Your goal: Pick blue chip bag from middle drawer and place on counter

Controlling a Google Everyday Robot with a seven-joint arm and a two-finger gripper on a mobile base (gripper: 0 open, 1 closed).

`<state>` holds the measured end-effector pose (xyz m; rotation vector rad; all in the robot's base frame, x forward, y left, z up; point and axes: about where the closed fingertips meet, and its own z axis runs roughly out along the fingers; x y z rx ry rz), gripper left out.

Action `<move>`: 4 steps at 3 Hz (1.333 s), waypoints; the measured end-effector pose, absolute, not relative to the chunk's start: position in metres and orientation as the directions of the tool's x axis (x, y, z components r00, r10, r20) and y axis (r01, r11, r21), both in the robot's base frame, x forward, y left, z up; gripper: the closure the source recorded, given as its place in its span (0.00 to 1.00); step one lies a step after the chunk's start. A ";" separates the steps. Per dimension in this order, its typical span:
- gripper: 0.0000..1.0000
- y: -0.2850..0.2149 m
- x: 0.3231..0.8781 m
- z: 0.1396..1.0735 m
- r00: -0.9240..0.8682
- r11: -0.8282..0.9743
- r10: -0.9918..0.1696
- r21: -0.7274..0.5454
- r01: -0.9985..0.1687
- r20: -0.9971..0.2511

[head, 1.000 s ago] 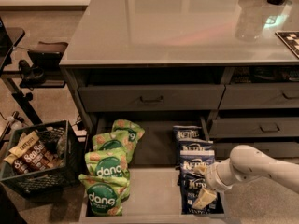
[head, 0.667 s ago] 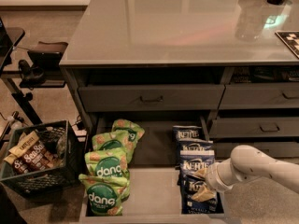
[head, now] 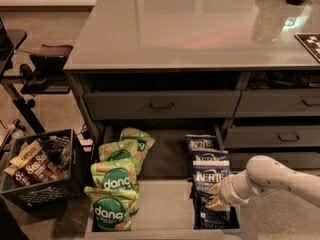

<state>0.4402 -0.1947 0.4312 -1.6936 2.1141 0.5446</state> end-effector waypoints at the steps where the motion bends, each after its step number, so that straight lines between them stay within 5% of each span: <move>1: 1.00 -0.195 0.433 0.448 -0.200 0.193 -0.823 0.070 -0.979 -0.532; 4: 1.00 -0.180 0.441 0.567 -0.104 0.084 -0.755 0.061 -0.995 -0.648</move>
Offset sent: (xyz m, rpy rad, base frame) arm -0.0192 0.0014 0.1020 0.1041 -0.0236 0.0434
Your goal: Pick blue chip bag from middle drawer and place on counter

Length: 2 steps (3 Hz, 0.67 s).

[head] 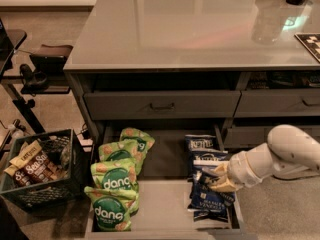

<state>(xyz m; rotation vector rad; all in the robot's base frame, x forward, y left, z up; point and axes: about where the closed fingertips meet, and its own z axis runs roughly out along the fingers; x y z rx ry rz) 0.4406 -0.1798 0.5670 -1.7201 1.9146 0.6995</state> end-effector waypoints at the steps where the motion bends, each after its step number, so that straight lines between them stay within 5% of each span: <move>1: 1.00 -0.176 0.463 0.617 -0.047 0.049 -0.730 0.016 -0.999 -0.682; 2: 1.00 -0.174 0.481 0.653 -0.009 0.049 -0.686 -0.034 -0.998 -0.728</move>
Offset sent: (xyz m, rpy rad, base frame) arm 0.0585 0.0046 0.1283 0.1713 -0.1667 0.0304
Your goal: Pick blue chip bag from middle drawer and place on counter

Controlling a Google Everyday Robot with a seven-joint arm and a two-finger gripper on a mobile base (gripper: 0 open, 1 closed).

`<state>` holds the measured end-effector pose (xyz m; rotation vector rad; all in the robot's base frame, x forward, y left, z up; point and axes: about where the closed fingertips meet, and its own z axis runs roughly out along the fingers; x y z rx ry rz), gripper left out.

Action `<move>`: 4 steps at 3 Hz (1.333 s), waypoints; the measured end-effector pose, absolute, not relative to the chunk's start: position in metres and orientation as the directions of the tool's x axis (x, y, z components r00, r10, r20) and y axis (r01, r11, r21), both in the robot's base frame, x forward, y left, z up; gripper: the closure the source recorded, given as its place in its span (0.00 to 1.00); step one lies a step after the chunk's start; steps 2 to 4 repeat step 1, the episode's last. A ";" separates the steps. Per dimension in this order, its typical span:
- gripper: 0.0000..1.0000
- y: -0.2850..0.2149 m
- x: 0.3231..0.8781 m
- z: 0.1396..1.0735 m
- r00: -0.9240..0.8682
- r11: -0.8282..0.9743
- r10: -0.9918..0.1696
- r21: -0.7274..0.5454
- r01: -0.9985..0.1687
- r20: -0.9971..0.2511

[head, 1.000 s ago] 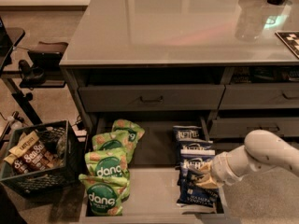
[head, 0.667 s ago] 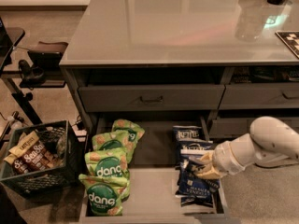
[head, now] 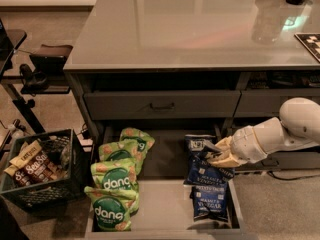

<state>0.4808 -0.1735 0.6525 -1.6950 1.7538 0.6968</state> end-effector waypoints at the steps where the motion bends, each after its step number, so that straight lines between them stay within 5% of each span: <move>1: 1.00 -0.173 0.481 0.653 -0.009 0.049 -0.686 -0.034 -0.998 -0.728; 4: 1.00 -0.173 0.481 0.653 -0.009 0.049 -0.686 -0.034 -0.998 -0.728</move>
Offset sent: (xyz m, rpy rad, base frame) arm 0.0000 0.0000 0.0000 0.0000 0.0000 0.0000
